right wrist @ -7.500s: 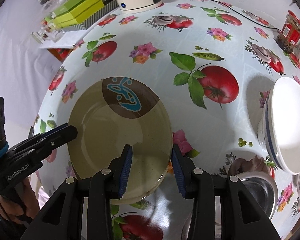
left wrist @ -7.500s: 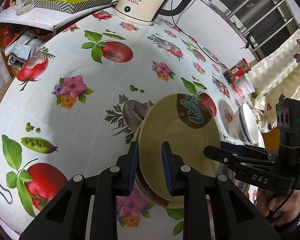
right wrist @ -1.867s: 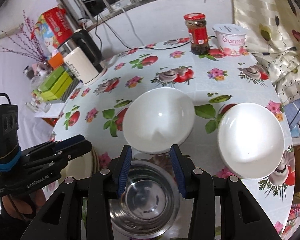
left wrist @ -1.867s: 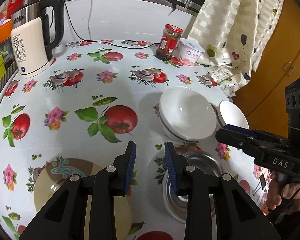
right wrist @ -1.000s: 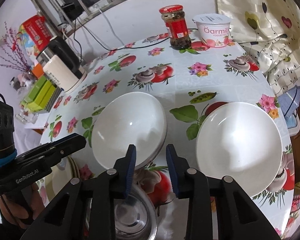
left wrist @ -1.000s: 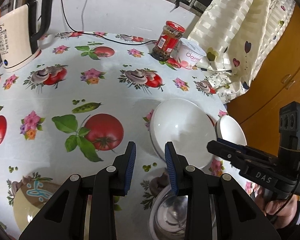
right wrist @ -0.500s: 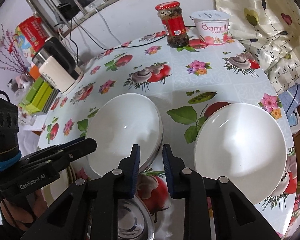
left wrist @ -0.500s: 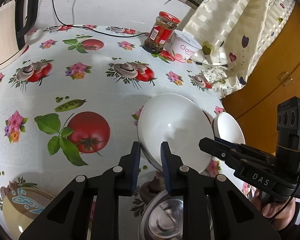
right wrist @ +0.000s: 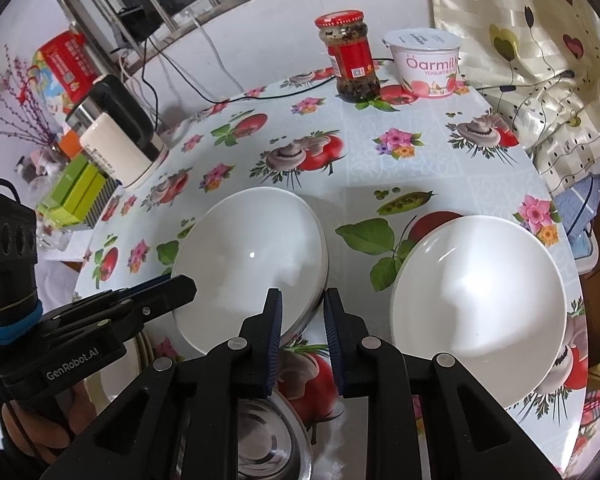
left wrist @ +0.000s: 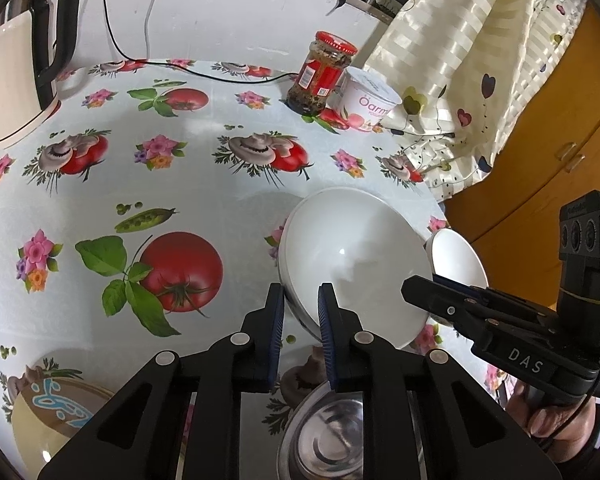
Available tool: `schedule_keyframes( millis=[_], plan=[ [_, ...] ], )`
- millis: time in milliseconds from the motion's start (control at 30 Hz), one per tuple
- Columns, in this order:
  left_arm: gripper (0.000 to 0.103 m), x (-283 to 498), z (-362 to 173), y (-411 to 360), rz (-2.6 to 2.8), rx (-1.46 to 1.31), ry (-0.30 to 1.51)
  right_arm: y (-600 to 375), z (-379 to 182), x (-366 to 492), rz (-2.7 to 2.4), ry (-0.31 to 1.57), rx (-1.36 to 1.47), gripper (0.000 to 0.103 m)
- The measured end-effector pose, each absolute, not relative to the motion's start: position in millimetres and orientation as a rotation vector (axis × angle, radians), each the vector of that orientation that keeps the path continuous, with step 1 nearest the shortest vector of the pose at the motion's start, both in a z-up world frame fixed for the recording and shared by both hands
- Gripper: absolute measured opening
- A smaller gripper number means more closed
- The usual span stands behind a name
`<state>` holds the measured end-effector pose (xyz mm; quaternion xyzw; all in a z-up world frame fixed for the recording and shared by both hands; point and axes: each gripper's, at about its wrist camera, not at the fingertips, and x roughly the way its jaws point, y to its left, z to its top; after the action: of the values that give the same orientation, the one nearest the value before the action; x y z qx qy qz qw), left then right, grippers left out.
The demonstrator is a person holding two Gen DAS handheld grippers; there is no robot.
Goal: Organize plates and bowls
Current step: 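Lift the white bowl with the left tool and carry it over the steel bowl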
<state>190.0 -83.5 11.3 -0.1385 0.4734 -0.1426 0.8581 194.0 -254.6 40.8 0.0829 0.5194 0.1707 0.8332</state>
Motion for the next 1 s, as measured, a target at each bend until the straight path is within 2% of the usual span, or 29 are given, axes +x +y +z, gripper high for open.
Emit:
schedule_keyframes(
  millis=[1000],
  plan=[
    [0.018, 146, 55, -82, -0.307, -0.271, 0.915, -248, 89, 154, 0.370, 1.033, 0.150, 0.021]
  ],
)
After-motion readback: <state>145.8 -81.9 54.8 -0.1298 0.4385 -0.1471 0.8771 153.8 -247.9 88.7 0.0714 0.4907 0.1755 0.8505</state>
